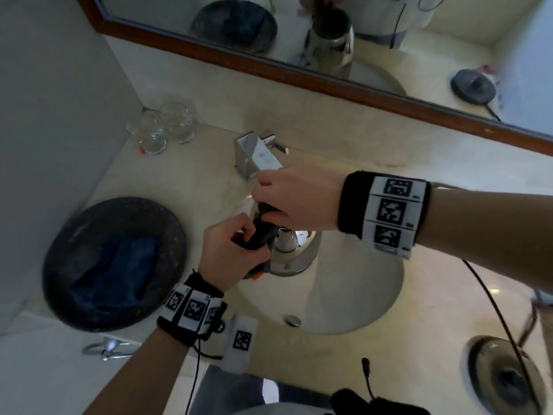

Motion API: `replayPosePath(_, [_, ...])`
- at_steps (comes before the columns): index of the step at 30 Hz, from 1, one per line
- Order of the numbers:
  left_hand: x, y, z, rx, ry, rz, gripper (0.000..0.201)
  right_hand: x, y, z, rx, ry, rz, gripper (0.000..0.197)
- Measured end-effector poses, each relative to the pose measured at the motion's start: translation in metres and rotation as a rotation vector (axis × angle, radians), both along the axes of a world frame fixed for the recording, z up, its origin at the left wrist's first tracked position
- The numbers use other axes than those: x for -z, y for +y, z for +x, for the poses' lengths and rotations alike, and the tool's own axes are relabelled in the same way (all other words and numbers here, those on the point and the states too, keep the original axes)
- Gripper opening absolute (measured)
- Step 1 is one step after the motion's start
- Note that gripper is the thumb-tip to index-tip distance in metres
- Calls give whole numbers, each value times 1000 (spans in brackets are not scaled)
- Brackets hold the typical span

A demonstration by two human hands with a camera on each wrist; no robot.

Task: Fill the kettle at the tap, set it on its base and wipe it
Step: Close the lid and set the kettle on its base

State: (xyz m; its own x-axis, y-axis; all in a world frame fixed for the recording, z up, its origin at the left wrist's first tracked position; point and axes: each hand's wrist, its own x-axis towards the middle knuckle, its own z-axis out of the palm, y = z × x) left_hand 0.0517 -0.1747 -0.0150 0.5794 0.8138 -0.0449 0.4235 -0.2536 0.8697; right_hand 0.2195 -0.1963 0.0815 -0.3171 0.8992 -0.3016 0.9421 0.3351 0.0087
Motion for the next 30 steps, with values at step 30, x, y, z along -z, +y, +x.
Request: replayPosePath(30, [-56,12,1,53,-334,-142,54,-5,-83,94,1021,990,-86,25])
